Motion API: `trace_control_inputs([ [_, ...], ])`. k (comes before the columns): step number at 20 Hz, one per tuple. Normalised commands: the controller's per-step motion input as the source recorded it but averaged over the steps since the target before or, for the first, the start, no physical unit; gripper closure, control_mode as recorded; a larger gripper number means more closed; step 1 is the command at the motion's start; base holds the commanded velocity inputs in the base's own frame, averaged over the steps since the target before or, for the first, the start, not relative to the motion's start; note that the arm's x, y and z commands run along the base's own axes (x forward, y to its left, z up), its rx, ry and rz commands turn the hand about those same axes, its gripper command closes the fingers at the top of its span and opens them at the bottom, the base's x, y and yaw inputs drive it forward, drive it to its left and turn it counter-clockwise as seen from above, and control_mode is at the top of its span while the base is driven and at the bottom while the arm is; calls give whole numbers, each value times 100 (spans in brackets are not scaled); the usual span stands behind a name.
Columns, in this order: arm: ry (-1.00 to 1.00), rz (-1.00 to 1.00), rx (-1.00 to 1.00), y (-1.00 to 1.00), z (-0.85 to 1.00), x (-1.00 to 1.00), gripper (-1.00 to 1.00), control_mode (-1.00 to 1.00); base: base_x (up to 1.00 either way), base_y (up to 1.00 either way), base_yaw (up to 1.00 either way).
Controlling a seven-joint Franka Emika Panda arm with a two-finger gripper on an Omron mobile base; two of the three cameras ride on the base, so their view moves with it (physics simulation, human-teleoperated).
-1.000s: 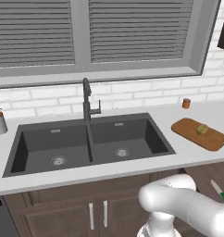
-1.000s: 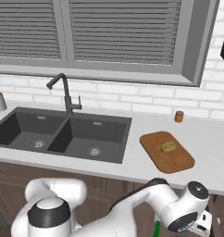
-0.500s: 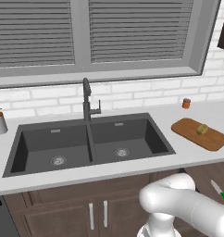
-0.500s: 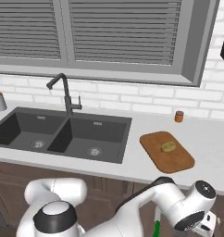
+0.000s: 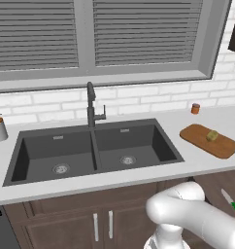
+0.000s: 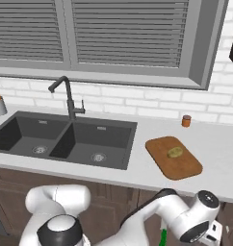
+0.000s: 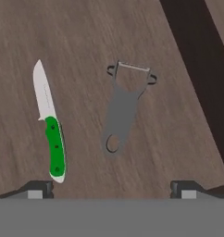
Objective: Place the appropriate cutting tool for cutting the potato skin on the cutting board.
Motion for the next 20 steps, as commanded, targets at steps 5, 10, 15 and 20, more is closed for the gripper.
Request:
trace_control_inputs([
  [5, 0, 0, 0, 0, -34, 11, -100, -100, 0, 0, 0],
  [10, 2, 0, 0, 0, -30, 20, -100, -100, 0, 0, 0],
  [15, 3, 0, 0, 0, -21, 24, -100, -100, 0, 0, 0],
  [20, 4, 0, 0, 0, -30, 9, -100, -100, 0, 0, 0],
])
